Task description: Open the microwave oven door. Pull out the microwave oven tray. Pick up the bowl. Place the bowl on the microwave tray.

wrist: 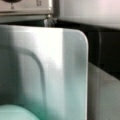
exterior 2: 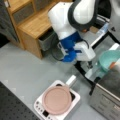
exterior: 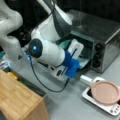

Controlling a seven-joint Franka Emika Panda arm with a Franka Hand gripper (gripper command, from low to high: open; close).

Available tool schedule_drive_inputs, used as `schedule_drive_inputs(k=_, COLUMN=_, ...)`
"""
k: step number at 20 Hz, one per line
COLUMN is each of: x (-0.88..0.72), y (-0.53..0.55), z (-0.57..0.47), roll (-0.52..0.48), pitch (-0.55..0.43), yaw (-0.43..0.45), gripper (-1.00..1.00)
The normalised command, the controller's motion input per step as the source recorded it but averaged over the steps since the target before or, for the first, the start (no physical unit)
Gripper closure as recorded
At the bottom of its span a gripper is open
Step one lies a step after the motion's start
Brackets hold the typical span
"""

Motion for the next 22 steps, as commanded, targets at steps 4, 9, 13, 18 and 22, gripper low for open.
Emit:
schedule_drive_inputs(k=4, x=-0.23, y=0.83, z=0.32, roll=0.091, pitch=0.179, yaw=-0.146, gripper=-1.0)
schedule_drive_inputs(k=9, x=-0.3, y=0.83, z=0.24, roll=0.015, pitch=0.138, yaw=-0.138, gripper=-1.0)
schedule_drive_inputs(k=13, x=-0.33, y=0.72, z=0.16, roll=-0.035, pitch=0.118, yaw=-0.125, gripper=-1.0)
schedule_drive_inputs(k=18, x=-0.39, y=0.68, z=0.22, roll=-0.014, pitch=0.169, yaw=-0.107, gripper=-1.0)
schedule_drive_inputs(k=22, x=-0.41, y=0.7, z=0.24, roll=0.004, pitch=0.215, yaw=-0.143, gripper=-1.0)
